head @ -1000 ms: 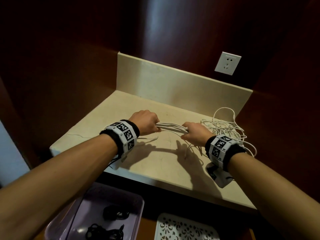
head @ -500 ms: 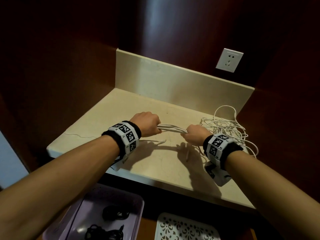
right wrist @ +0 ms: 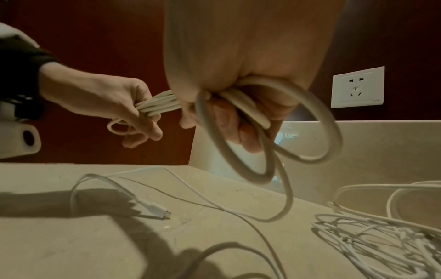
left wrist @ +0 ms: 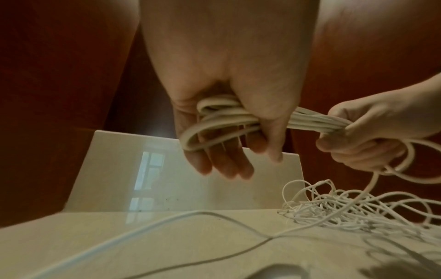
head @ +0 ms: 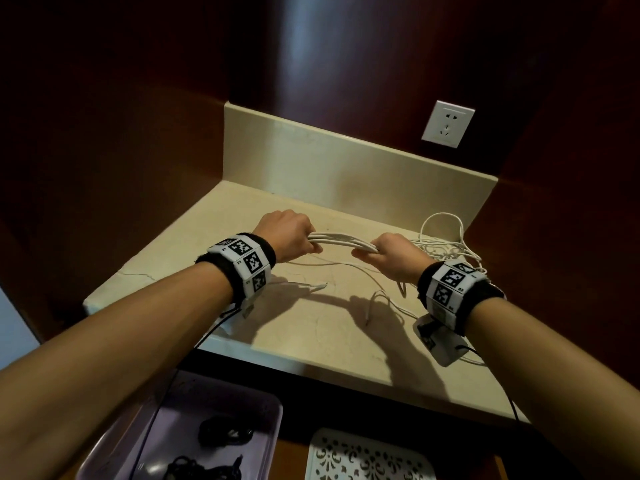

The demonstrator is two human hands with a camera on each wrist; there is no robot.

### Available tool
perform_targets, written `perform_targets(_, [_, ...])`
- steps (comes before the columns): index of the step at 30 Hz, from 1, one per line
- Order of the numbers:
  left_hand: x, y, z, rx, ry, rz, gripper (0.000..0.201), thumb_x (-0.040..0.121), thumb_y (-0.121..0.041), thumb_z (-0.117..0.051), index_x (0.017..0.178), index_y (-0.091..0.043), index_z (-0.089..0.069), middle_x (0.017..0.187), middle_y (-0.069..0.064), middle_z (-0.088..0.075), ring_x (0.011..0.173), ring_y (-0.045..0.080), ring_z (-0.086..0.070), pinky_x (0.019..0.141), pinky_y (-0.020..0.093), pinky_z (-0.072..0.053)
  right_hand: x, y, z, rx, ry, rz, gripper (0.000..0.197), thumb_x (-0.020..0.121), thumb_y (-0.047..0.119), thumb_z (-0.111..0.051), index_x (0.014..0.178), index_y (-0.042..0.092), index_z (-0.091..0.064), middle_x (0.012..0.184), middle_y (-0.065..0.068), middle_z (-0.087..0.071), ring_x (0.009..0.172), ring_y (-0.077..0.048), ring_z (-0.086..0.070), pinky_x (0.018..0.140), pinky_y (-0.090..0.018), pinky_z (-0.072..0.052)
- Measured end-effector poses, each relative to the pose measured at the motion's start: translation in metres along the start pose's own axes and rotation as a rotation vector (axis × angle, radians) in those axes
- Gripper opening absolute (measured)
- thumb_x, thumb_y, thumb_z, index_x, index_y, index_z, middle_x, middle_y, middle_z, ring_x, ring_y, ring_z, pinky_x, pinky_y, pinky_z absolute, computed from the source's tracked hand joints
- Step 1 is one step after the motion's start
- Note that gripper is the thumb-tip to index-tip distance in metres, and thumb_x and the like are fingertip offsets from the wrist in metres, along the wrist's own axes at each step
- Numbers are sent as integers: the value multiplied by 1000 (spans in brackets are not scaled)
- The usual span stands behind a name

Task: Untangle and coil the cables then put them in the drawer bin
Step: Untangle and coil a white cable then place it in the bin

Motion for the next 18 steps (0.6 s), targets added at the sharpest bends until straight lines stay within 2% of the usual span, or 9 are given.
perform_targets(3, [0, 2, 3, -229, 7, 11, 22, 86, -46, -68, 84, -25, -73, 59, -4, -63, 52, 12, -56, 52, 23, -38, 0, 2, 6, 77, -6, 19, 46, 95, 50, -51, 64, 17, -50, 58, 0, -45, 53, -16, -40, 50, -30, -27])
perform_targets(5, [-2, 3, 7, -248, -26, 14, 22, 85, -47, -68, 86, -25, -74, 57, -5, -58, 55, 12, -51, 53, 25, -35, -1, 5, 10, 126, -30, 63, 41, 94, 48, -55, 68, 16, -55, 59, 1, -47, 54, -15, -41, 50, -29, -28])
perform_targets(7, [-3, 5, 9, -225, -50, 28, 28, 85, -49, -67, 87, -22, -74, 60, -3, -56, 59, 14, -48, 54, 27, -33, 0, 8, 14, 172, -67, 126, 32, 92, 43, -60, 81, 13, -62, 66, 1, -52, 60, -15, -46, 54, -29, -32])
perform_targets(10, [-4, 9, 7, -214, -34, 64, 36, 87, -53, -62, 86, -18, -72, 64, 0, -58, 61, 16, -50, 55, 28, -35, -1, 15, 19, 168, -122, 201, 26, 93, 38, -60, 96, 13, -63, 76, -1, -57, 68, -16, -49, 60, -31, -35])
perform_targets(15, [-7, 9, 5, -209, -31, 99, 34, 91, -51, -57, 71, -24, -60, 63, 0, -55, 59, 16, -49, 52, 28, -33, -2, 23, 19, 60, -130, 255, 28, 100, 37, -46, 101, 13, -59, 75, 3, -53, 67, -15, -47, 58, -30, -35])
perform_targets(18, [-8, 6, 5, -187, -19, 80, 31, 92, -50, -57, 77, -24, -64, 64, -1, -57, 60, 17, -50, 53, 29, -34, -2, 20, 14, 39, -79, 228, 29, 101, 38, -44, 97, 12, -57, 73, 1, -53, 67, -19, -49, 59, -31, -37])
Point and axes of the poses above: each hand's wrist, its own x-axis towards the middle knuckle, its own z-axis out of the back of the hand, y = z × x, the point moved 6 cm from there along x, towards the middle knuckle
